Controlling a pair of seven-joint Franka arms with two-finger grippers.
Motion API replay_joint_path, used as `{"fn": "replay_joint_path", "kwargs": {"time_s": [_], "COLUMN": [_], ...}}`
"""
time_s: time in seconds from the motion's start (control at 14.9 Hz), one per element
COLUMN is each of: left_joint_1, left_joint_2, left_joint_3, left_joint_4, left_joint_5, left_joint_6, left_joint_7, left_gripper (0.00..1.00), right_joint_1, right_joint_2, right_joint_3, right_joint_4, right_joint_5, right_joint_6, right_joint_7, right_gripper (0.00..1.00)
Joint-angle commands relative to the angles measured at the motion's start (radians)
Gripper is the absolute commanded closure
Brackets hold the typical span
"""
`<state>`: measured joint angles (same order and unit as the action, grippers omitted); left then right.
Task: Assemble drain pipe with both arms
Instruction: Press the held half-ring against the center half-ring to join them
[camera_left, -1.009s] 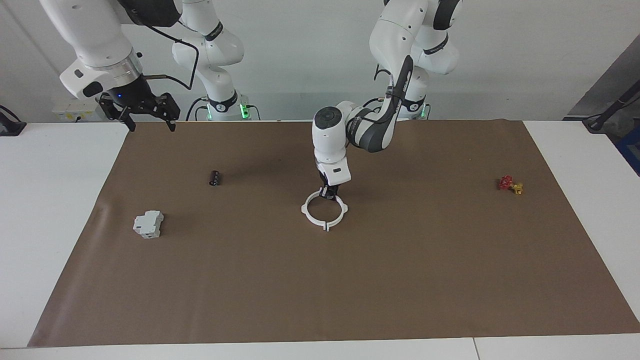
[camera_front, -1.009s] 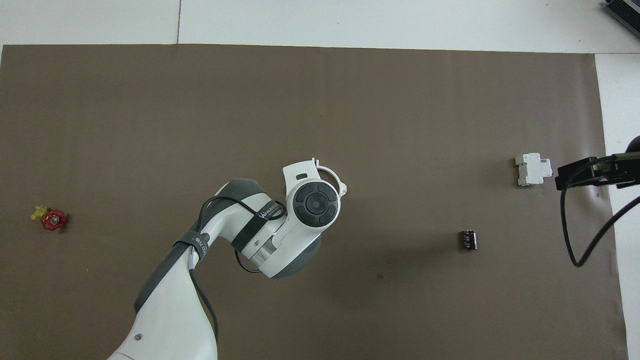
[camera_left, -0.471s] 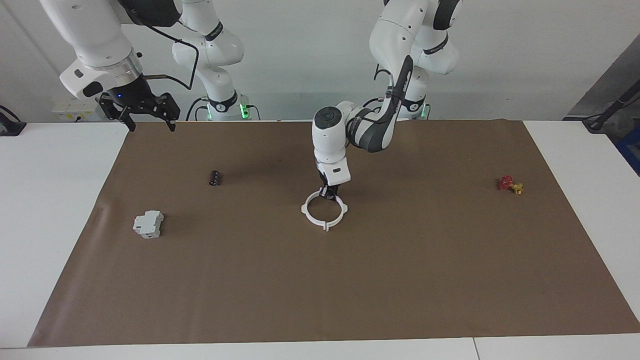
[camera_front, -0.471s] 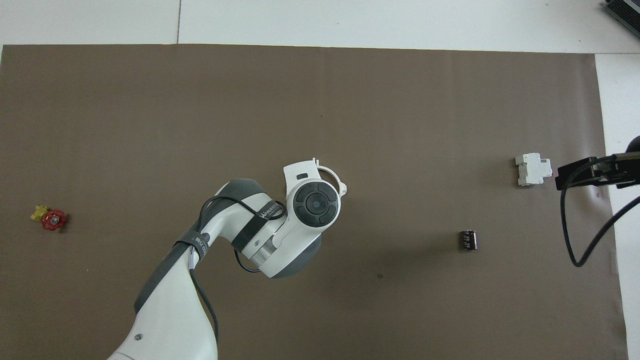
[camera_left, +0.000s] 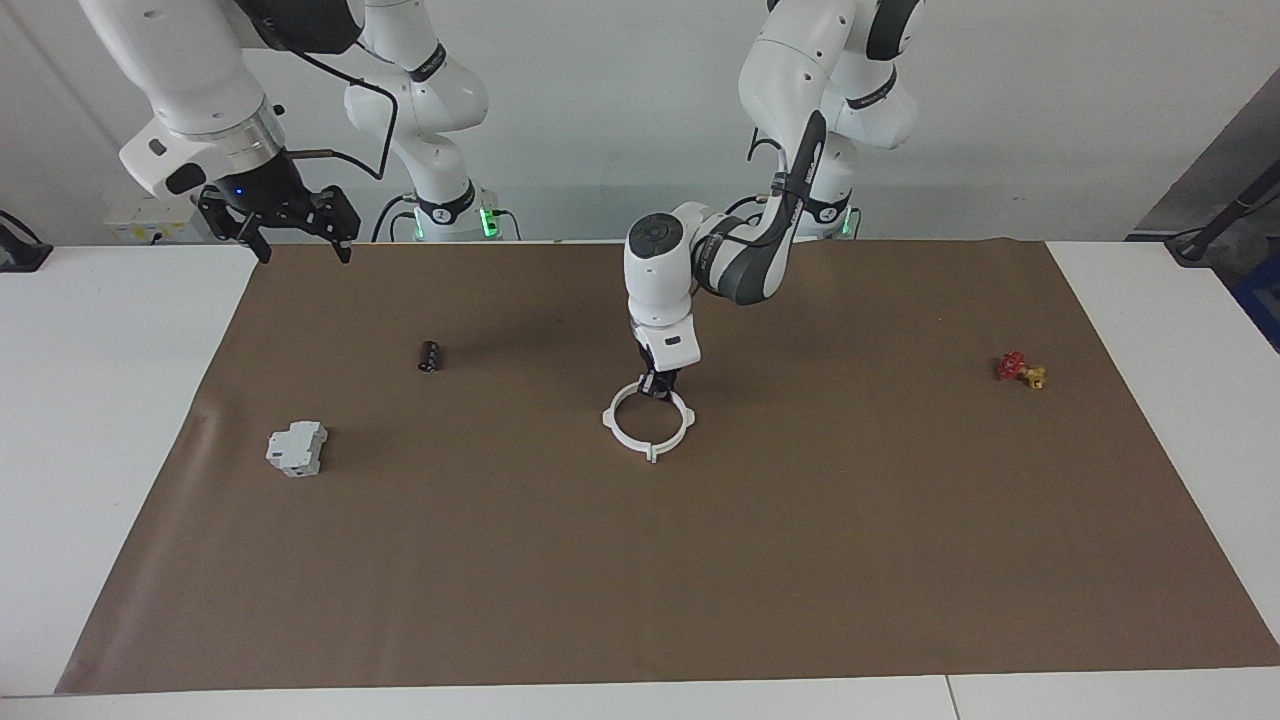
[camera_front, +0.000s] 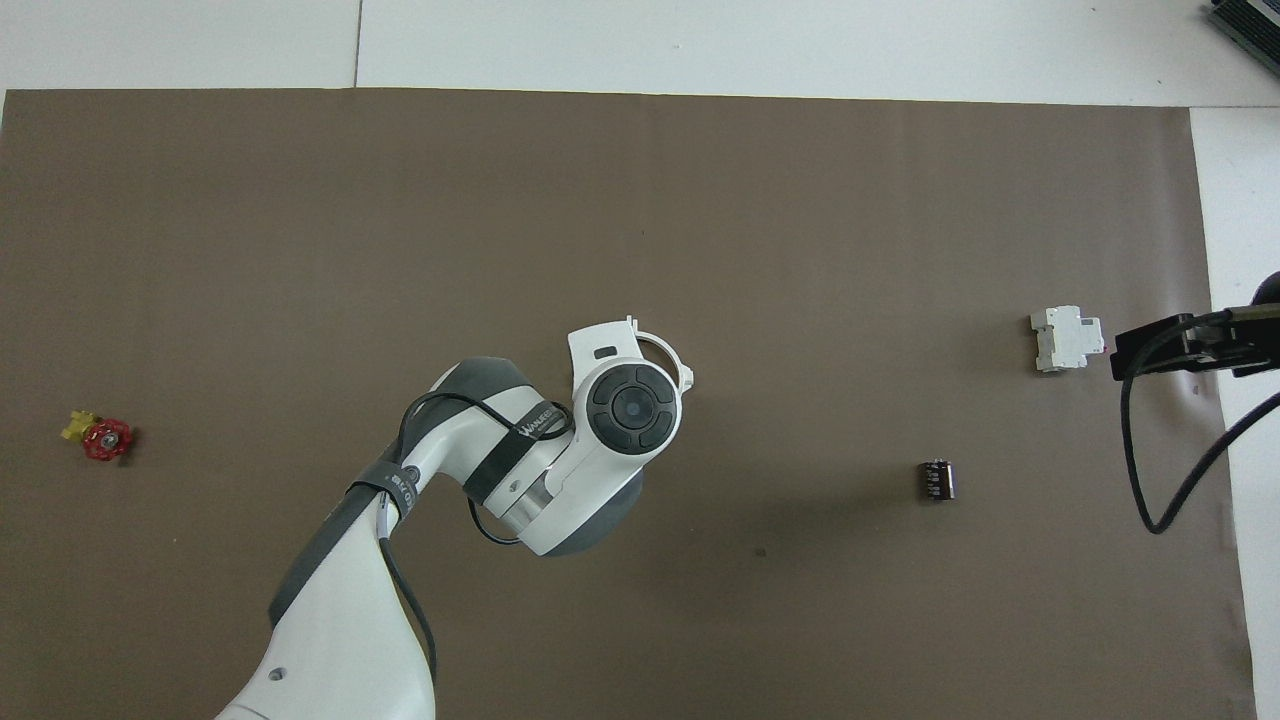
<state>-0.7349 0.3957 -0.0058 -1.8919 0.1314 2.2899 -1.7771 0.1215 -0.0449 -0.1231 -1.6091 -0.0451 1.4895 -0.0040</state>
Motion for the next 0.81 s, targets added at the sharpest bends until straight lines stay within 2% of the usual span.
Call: {"fn": "replay_joint_path", "kwargs": {"time_s": [0.0, 0.07, 0.13, 0.34, 0.47, 0.54, 0.74], "left_joint_1": [-0.023, -0.023, -0.021, -0.021, -0.023, -0.021, -0.021], "left_joint_2": [0.037, 0.037, 0.037, 0.037, 0.037, 0.037, 0.037], "left_joint_3": [0.01, 0.01, 0.01, 0.01, 0.01, 0.01, 0.01], "left_joint_4": [-0.003, -0.003, -0.003, -0.003, -0.003, -0.003, -0.003], "left_joint_5": [0.011, 0.011, 0.011, 0.011, 0.011, 0.011, 0.011], "left_joint_6": [0.0, 0.0, 0.0, 0.0, 0.0, 0.0, 0.0], "left_joint_7": [0.005, 0.007, 0.01, 0.011, 0.01, 0.01, 0.01], "left_gripper": [1.0, 1.0, 0.77, 0.27, 0.06, 0.0, 0.0], "right_joint_1": [-0.02, -0.02, -0.02, -0.02, -0.02, -0.02, -0.02], "right_joint_2": [-0.015, -0.015, -0.015, -0.015, -0.015, -0.015, -0.015], "right_joint_3": [0.01, 0.01, 0.01, 0.01, 0.01, 0.01, 0.01], "right_joint_4": [-0.008, -0.008, -0.008, -0.008, -0.008, -0.008, -0.008], "right_joint_5": [0.022, 0.021, 0.022, 0.022, 0.022, 0.021, 0.022], "right_joint_6": [-0.008, -0.008, -0.008, -0.008, -0.008, -0.008, -0.008], "right_joint_7": [-0.03, -0.03, -0.03, -0.03, -0.03, -0.03, -0.03], "right_gripper": [0.0, 0.0, 0.0, 0.0, 0.0, 0.0, 0.0]}}
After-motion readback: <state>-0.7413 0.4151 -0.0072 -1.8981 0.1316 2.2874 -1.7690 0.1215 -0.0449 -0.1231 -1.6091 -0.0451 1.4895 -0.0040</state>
